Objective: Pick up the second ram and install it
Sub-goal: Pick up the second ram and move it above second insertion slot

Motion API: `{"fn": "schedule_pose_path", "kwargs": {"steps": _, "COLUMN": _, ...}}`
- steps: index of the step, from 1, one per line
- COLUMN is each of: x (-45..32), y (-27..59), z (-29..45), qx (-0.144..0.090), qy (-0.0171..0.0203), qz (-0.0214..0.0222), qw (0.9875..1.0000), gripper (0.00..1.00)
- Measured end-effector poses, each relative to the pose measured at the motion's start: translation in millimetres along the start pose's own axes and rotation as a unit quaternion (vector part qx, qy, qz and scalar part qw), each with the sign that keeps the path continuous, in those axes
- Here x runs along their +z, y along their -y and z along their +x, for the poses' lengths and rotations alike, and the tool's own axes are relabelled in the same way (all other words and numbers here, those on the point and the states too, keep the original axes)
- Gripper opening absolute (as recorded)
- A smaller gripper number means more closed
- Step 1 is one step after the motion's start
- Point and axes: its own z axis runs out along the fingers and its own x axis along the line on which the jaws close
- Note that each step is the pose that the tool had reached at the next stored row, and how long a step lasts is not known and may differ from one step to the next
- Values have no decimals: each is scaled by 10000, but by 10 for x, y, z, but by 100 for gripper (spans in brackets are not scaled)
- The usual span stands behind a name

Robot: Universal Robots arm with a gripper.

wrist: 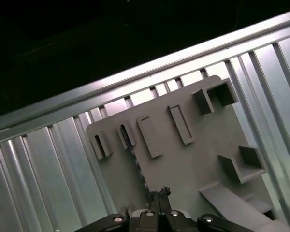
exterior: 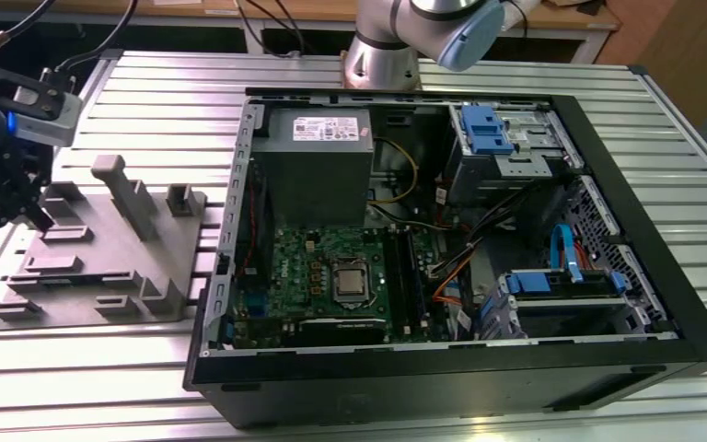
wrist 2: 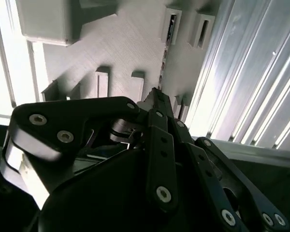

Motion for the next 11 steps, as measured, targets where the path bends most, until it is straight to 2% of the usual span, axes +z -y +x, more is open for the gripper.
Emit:
{"fn": "schedule_pose_path", "kwargs": {"steps": 3, "x": 11, "y": 0, "z": 0, "qx": -269, "qy": -10, "qz": -7, "qw": 9996, "gripper": 11}}
{"fn": "schedule_pose_path", "kwargs": {"steps": 6, "x": 26, "y": 1, "z": 1, "qx": -544, "qy": -20, "qz": -14, "qw": 9985, "gripper": 11}}
{"fn": "schedule_pose_path", "kwargs": {"steps": 9, "x": 41, "y": 2, "z": 1, "qx": -813, "qy": -29, "qz": -21, "qw": 9967, "gripper": 11}}
{"fn": "schedule_pose_path", "kwargs": {"steps": 11, "x": 52, "y": 2, "z": 1, "qx": -995, "qy": -30, "qz": -27, "qw": 9950, "gripper": 11}}
